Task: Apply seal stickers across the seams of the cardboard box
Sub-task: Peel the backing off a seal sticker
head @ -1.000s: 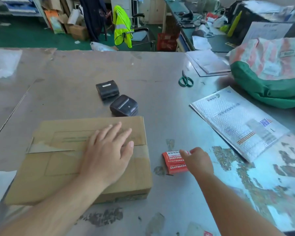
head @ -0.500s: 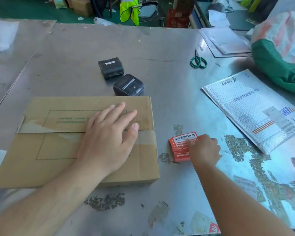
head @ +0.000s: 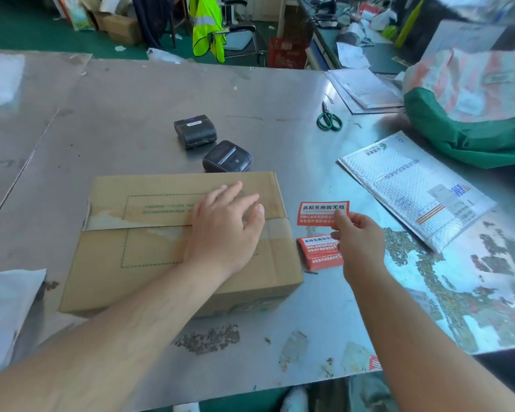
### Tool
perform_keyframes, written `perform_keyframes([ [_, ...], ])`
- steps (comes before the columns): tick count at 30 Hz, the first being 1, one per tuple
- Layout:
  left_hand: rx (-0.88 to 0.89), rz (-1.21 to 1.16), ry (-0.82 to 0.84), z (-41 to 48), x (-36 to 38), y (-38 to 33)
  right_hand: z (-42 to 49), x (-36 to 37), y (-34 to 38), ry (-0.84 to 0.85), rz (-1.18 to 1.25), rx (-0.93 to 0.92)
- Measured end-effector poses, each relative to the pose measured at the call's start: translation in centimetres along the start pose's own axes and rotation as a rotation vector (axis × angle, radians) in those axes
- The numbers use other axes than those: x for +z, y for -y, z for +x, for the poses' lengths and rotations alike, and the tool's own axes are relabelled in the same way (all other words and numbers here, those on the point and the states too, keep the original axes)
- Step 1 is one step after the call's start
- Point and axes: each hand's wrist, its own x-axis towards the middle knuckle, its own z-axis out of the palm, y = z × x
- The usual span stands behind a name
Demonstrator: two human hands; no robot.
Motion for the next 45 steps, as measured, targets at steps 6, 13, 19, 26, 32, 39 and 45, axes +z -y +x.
perform_keyframes([
  [6,-0.116,-0.472,-0.073,-0.5,-1.9,0.4,-3.7,0.0,5.8,0.144,0.365,-0.065],
  [13,-0.134,-0.644,-0.067,-1.4,-3.1,-0.8,-7.3,1.0,8.1,0.506,0.38,-0.04],
  [19,-0.197,-0.646,-0.08,-3.6,-4.8,-2.1,-7.9,0.0,7.7,0.611,0.122,-0.126],
  [26,-0.348,-0.665,-0.2,-6.8,-5.3,-2.2,-9.4,-0.4,6.7,0.656,-0.062,-0.236],
  [32,-0.405,-0.582,-0.24,-7.8,-6.1,-1.5,-10.3,0.5,6.7,0.544,-0.218,-0.378],
  [39,-0.456,-0.806,-0.164,-7.7,-7.1,-0.3,-11.5,1.8,7.5,0.472,-0.311,-0.435],
  [45,-0.479,-1.192,-0.023,-6.9,-8.6,0.7,-13.3,3.3,8.4,0.449,-0.317,-0.432],
])
